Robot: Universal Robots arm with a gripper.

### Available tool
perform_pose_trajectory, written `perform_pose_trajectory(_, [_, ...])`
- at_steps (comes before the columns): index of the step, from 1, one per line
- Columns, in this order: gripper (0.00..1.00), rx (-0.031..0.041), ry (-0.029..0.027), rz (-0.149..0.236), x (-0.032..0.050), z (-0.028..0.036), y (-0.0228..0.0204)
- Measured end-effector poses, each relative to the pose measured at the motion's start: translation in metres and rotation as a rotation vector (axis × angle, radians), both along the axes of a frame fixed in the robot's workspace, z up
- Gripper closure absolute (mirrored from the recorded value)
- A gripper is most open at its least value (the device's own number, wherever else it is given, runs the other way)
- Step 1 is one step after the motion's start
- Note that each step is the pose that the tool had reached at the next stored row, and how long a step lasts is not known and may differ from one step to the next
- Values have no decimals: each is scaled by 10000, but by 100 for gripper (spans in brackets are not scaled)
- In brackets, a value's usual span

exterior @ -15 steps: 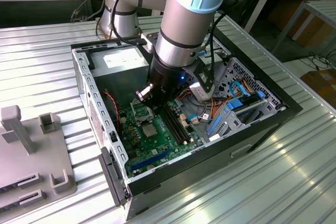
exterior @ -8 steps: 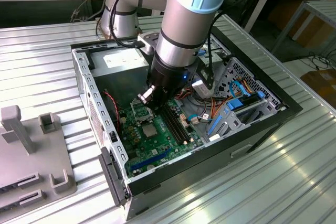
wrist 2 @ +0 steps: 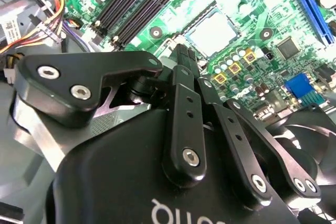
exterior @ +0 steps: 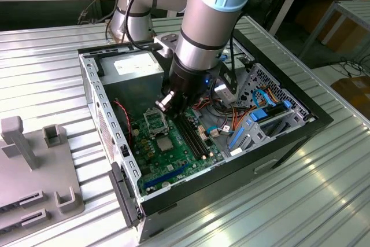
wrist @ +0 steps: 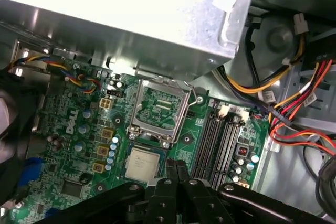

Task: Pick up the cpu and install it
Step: 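Close the cpu cover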

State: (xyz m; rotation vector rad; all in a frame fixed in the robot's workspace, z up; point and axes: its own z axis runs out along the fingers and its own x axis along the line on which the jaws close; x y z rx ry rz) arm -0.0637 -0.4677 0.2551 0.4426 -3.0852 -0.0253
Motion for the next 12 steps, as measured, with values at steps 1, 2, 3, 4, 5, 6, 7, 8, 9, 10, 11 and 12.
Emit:
perform_pose_trajectory(1, [89,0,0,82,1,-1,9])
perform_pose_trajectory(2, [89,1,0,202,1,-3,15])
perform_pose_trajectory(3, [89,3,-1,484,2,-6,19])
perform_pose_trajectory(4, [89,3,-1,654,2,-7,20])
perform_pose_trajectory(5, [89,1,0,842,1,-7,21])
perform_pose_trajectory(6, [89,-1,1,1076,1,-9,22])
perform_pose_trajectory(7, [89,-1,1,1257,1,-10,22])
perform_pose_trajectory(8, [89,-1,0,1496,1,-13,22])
perform_pose_trajectory(9, [89,0,0,1682,1,-16,22])
perform_pose_trajectory(10, [89,0,0,1862,1,-18,22])
perform_pose_trajectory(11, [89,0,1,2041,1,-21,22])
perform_pose_trajectory(12, [89,0,0,2222,1,-23,22])
